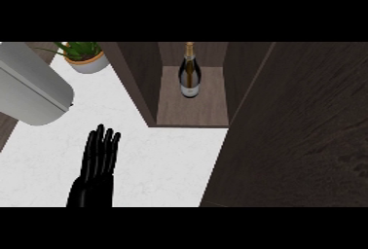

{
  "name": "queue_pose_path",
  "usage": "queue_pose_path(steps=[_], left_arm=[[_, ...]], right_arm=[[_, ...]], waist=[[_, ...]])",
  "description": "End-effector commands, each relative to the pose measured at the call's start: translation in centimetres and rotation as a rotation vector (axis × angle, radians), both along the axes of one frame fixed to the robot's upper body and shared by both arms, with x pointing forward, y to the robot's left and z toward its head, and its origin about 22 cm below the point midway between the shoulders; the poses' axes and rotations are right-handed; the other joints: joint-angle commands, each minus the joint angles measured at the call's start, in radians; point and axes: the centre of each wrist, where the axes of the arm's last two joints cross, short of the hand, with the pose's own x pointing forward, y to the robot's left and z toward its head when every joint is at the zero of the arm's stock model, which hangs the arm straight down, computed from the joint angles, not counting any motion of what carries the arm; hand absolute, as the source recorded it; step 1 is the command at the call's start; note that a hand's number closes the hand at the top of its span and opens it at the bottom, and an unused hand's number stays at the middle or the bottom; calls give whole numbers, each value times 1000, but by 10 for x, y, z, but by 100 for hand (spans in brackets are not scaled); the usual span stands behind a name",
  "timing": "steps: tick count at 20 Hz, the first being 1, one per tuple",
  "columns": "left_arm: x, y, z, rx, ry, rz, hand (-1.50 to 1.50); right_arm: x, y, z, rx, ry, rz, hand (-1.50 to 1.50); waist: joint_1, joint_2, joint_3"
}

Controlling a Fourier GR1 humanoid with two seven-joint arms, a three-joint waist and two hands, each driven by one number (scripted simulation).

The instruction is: Pick up the wine, place it into the cabinet and close the cabinet

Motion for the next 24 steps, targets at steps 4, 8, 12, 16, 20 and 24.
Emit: queue_pose_path(steps=[4, 8, 12, 16, 20, 24], left_arm=[[-21, 41, 11, 17, -21, 9, -150], [-23, 56, 23, -6, -17, 37, -150], [-32, 82, 34, -13, 1, 27, -150], [-37, 102, 29, -1, -15, 45, -150], [-42, 128, 32, -12, -1, 22, -150], [-35, 137, 39, -14, -40, 4, -150]], right_arm=[[-26, 17, 35, 71, -85, 146, 150], [-20, 34, 34, 85, -23, 181, 150], [-14, 56, 31, 105, 23, 193, 150], [-5, 84, 25, 111, 4, 201, 150], [14, 105, 28, 113, -6, 136, 150], [32, 121, 38, 101, -38, 124, 150]], waist=[[5, 0, -2], [10, 1, -2], [24, -4, -4], [32, -2, -4], [47, 3, -5], [48, 8, -4]])
